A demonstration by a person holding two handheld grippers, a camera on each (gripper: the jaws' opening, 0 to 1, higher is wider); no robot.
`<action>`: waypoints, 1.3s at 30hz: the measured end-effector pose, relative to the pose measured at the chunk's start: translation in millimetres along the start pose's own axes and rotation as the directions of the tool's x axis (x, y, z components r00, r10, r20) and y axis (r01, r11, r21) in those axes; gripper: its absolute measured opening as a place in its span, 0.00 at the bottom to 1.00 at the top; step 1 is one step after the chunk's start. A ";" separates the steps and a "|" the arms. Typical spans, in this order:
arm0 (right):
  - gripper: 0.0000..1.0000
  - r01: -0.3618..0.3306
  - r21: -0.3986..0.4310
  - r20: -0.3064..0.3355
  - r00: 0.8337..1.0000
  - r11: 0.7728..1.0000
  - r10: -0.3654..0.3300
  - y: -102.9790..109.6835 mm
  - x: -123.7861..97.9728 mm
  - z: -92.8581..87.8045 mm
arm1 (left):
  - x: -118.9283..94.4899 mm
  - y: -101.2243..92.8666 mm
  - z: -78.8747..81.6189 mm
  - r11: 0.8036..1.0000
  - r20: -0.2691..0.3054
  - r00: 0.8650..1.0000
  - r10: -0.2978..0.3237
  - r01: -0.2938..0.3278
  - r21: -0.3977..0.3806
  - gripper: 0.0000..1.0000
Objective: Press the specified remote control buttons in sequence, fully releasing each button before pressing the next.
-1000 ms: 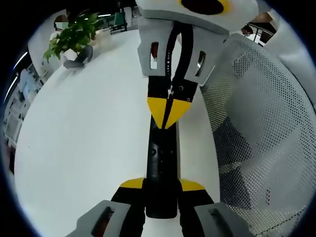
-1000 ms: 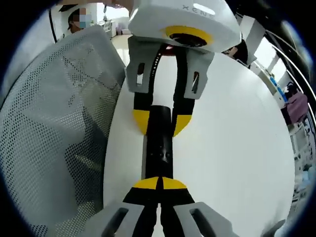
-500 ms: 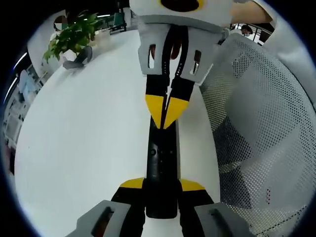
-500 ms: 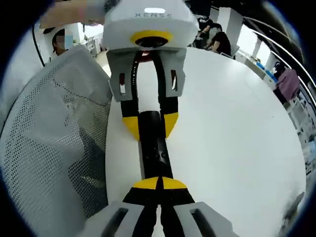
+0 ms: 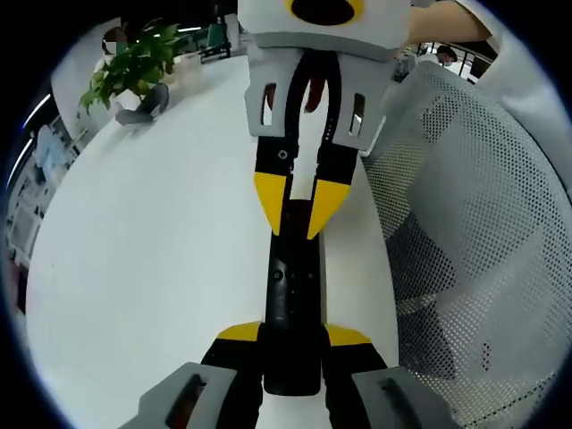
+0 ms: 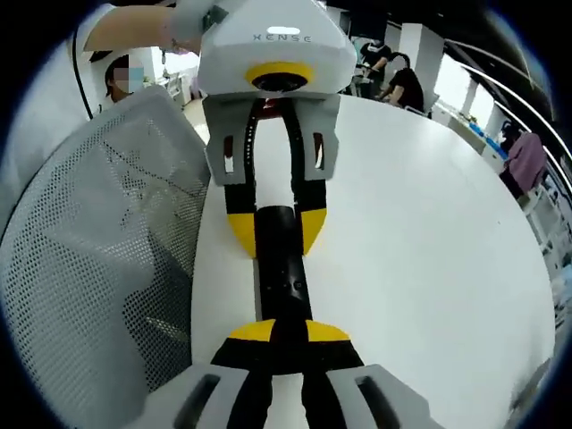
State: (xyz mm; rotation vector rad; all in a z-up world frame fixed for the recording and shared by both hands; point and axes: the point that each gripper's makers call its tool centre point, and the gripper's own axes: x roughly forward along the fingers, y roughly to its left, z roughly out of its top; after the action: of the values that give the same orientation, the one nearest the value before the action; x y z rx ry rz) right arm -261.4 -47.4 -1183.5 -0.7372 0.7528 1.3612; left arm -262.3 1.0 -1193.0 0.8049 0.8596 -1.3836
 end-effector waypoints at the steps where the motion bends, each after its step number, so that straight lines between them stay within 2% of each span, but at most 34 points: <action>1: 0.07 -0.004 -0.022 -0.011 1.000 1.000 0.004 0.3 0.2 0.6 | -0.1 0.1 -0.1 1.000 0.005 1.000 0.000 0.000 0.001 0.24; 2: 0.07 -0.006 -0.030 -0.021 1.000 1.000 0.005 0.5 0.5 0.6 | -0.1 0.1 0.0 1.000 0.008 1.000 0.002 -0.002 0.000 0.24; 5: 0.07 -0.024 -0.130 -0.103 0.995 0.991 0.010 1.3 1.4 0.4 | 0.2 -0.5 0.1 1.000 0.020 1.000 0.015 -0.015 -0.007 0.24; 6: 0.07 -0.019 -0.135 -0.119 0.993 0.991 0.003 1.2 2.7 -0.1 | 0.1 -0.5 -0.1 1.000 0.023 1.000 0.017 -0.017 -0.006 0.24; 7: 0.07 -0.029 -0.177 -0.133 0.991 0.984 0.005 1.6 3.3 0.3 | -0.1 -0.6 0.1 1.000 0.031 0.999 0.019 -0.018 -0.011 0.24; 10: 0.07 -0.041 -0.106 -0.130 0.991 0.994 0.027 0.0 3.2 0.4 | -0.2 -0.3 0.2 1.000 0.041 0.999 0.014 -0.014 -0.005 0.24; 13: 0.07 -0.042 -0.085 -0.116 0.993 0.995 0.031 0.0 2.3 -0.7 | -0.1 0.0 0.4 1.000 0.044 0.999 0.009 -0.009 0.004 0.24; 15: 0.08 -0.017 -0.069 -0.031 0.999 0.997 0.015 0.3 2.0 1.8 | -0.6 0.1 -0.3 1.000 0.057 0.998 0.008 -0.008 0.002 0.24; 16: 0.08 -0.018 0.012 0.044 0.999 1.000 0.018 -0.4 0.7 1.7 | -0.9 0.3 -0.6 1.000 0.070 0.998 0.007 -0.007 0.000 0.24; 17: 0.08 -0.022 0.076 0.091 0.996 0.997 0.015 -1.5 -0.3 1.9 | -0.9 0.4 -0.8 1.000 0.076 0.997 0.008 -0.008 -0.001 0.24; 19: 0.07 -0.008 0.107 0.170 0.985 0.994 -0.010 -3.1 -0.3 2.2 | -1.6 0.5 -0.7 1.000 0.105 0.994 0.006 -0.005 -0.011 0.24; 20: 0.08 -0.003 0.109 0.177 0.984 0.994 -0.016 -3.1 0.5 1.8 | -1.8 0.5 -0.6 1.000 0.115 0.993 0.005 -0.004 -0.015 0.24; 22: 0.08 0.021 0.052 0.174 0.984 0.998 -0.030 -0.4 0.9 2.3 | -1.7 0.0 -0.7 1.000 0.124 0.992 0.007 -0.005 -0.013 0.24; 27: 0.08 -0.007 -0.008 0.157 0.988 1.000 0.008 0.5 3.2 5.6 | -1.2 -0.2 0.6 1.000 0.124 0.992 0.006 -0.005 -0.010 0.24; 30: 0.08 -0.024 -0.055 0.125 0.992 0.998 0.031 0.8 4.4 6.5 | -1.2 -0.1 0.4 1.000 0.125 0.992 0.004 -0.003 -0.008 0.24; 33: 0.07 -0.030 -0.150 0.068 0.997 0.988 0.041 3.4 5.7 6.8 | -1.1 -0.1 0.5 1.000 0.125 0.992 0.002 -0.002 -0.006 0.24; 34: 0.06 -0.041 -0.192 0.035 0.998 0.981 0.049 4.7 6.6 6.7 | -1.1 -0.2 0.5 1.000 0.125 0.992 0.002 -0.001 -0.006 0.24; 36: 0.05 -0.055 -0.215 -0.038 0.998 0.975 0.047 5.5 7.9 6.0 | -1.0 -0.2 0.6 1.000 0.124 0.992 0.002 -0.001 -0.005 0.24; 39: 0.05 -0.073 -0.139 -0.107 0.993 0.988 0.058 4.9 9.6 5.3 | -0.9 -0.3 0.7 1.000 0.119 0.993 0.001 -0.001 -0.002 0.24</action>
State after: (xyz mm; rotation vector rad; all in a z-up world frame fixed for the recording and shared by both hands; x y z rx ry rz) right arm -265.5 -37.3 -1188.6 -0.9076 0.7718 1.4563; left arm -262.6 0.8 -1191.9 0.7133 0.7678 -1.4151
